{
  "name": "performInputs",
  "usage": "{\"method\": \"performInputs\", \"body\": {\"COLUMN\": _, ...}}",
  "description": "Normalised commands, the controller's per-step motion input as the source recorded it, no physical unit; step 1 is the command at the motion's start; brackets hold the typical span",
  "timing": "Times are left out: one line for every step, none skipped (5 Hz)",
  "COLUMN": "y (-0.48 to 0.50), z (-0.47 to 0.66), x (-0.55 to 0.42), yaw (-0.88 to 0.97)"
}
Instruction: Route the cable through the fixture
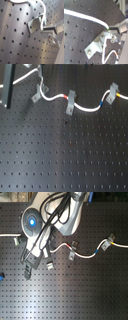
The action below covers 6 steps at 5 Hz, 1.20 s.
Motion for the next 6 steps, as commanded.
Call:
{"method": "performInputs", "body": {"y": -0.113, "z": 0.01, "x": -0.170, "yaw": -0.40}}
{"method": "performInputs", "body": {"y": -0.130, "z": 0.01, "x": -0.244, "yaw": -0.33}}
{"method": "performInputs", "body": {"y": -0.142, "z": 0.01, "x": -0.295, "yaw": -0.39}}
{"method": "performInputs", "body": {"y": 0.034, "z": 0.10, "x": -0.167, "yaw": -0.43}}
{"method": "performInputs", "body": {"y": 0.012, "z": 0.18, "x": 0.003, "yaw": -0.11}}
{"method": "performInputs", "body": {"y": 0.074, "z": 0.39, "x": 0.016, "yaw": -0.11}}
